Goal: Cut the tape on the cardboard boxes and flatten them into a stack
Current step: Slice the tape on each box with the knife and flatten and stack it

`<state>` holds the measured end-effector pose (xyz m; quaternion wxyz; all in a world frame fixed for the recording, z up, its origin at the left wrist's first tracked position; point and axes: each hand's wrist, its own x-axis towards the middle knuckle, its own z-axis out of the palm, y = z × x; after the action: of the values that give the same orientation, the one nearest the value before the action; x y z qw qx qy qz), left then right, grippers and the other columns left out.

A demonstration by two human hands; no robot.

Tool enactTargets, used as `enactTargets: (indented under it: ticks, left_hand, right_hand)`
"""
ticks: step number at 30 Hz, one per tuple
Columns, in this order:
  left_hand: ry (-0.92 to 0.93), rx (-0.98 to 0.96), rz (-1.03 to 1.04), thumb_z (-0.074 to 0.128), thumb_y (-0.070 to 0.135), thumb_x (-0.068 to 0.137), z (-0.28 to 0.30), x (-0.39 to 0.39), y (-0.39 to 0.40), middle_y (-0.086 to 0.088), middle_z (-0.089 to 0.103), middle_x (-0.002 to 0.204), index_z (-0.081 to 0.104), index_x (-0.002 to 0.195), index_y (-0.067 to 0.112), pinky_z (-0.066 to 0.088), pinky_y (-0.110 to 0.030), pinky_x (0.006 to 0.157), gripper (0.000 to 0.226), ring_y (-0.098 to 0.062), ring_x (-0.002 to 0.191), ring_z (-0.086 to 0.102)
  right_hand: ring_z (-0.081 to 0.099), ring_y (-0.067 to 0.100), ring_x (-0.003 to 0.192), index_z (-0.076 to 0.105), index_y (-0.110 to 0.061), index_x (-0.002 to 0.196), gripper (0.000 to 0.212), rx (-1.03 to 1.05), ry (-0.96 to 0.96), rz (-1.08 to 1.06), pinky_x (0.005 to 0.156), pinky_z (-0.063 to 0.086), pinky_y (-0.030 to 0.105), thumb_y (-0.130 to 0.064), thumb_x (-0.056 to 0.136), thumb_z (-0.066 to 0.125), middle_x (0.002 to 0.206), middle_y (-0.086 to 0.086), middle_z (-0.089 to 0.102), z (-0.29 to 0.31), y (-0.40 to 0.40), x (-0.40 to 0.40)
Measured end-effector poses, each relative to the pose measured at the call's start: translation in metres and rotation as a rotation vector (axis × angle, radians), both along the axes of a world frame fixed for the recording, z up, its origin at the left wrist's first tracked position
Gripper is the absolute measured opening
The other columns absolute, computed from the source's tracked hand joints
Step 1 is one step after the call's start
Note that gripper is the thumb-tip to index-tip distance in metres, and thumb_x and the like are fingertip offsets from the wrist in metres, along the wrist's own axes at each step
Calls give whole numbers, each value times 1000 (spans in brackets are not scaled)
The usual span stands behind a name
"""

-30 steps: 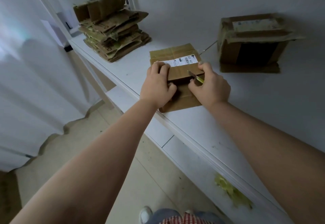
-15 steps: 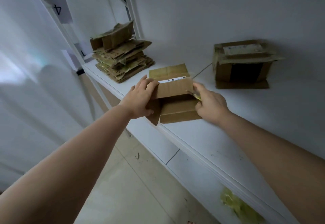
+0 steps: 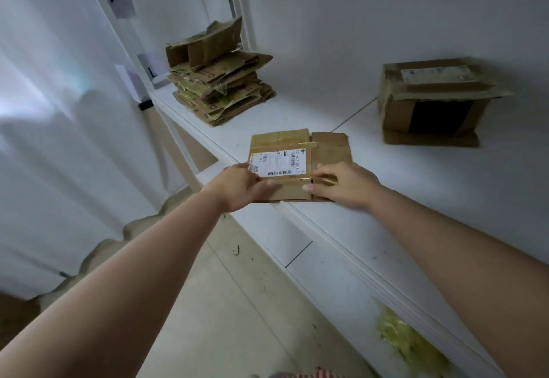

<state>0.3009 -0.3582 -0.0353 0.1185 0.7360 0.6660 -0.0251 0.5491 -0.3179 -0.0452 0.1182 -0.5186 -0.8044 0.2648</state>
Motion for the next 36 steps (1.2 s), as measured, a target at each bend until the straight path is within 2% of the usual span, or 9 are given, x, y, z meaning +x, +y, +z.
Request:
enactTargets:
  ticks: [3,6,9,11,13,16,19,22,36]
  left_hand:
    - [27,115,109,15,66,94,8,9,13,-14,64,92,73,90,10,42,-41,95,80,-29,102,58]
    - [202,276,122,25,64,95,18,22,27,-6,59,80,68,80,11,42,-41,92,70,-27,95,55]
    - [216,378,110,49,67,82,19,34,40,-8,49,117,58,109,16,40,-43,99,58,-28,115,46]
    - [139,402,64,55,60,78,17,41,48,-12,33,142,44,130,16,32,-48,110,69,-33,137,28]
    - [104,379,32,50,59,82,13,50,57,-14,10,158,29,144,16,19,-55,115,78,-35,147,2]
    - [58,293,38,34,62,90,2,57,68,-13,-8,161,12,153,20,8,-57,115,79,-33,147,-14]
    - [68,207,37,19,66,92,-17,54,74,-8,-16,160,-3,154,26,1,-58,115,78,-32,145,-21]
    - [94,126,44,12,70,91,-42,43,71,-6,-18,160,-10,153,30,-1,-56,116,77,-30,145,-23]
    - [92,170,44,12,68,91,-62,37,74,-9,-11,161,-8,153,29,4,-54,118,76,-32,147,-13]
  right_hand:
    - [60,19,98,67,-27,107,36,150,275,-201,83,50,35,-54,90,51,105,-5,68,5,9,-1]
    - [61,28,92,62,-21,116,28,362,173,-345,68,42,30,-35,98,46,99,6,67,10,26,-2]
    - [54,31,108,51,-25,129,32,418,-60,-339,70,38,31,-25,99,42,119,6,62,12,42,-5]
    - [33,30,132,40,-30,138,40,428,-193,-277,91,38,38,-26,98,43,146,4,41,10,49,-9]
    - [0,31,146,24,-33,147,49,399,-286,-219,113,17,48,-36,99,37,160,4,10,7,55,-14]
    - [-24,28,143,4,-34,151,61,324,-324,-171,113,-5,56,-57,97,18,160,0,-10,0,64,-22]
    - [-24,27,143,-3,-35,151,71,293,-354,-128,112,-6,57,-67,91,15,160,-2,-12,-17,67,-30]
    - [-16,25,146,-5,-34,151,77,213,-378,-103,115,-3,56,-70,89,24,160,-2,-11,-38,66,-37]
    - [-10,25,147,3,-27,152,78,188,-427,-120,116,-1,56,-66,90,30,160,-1,-6,-48,72,-48]
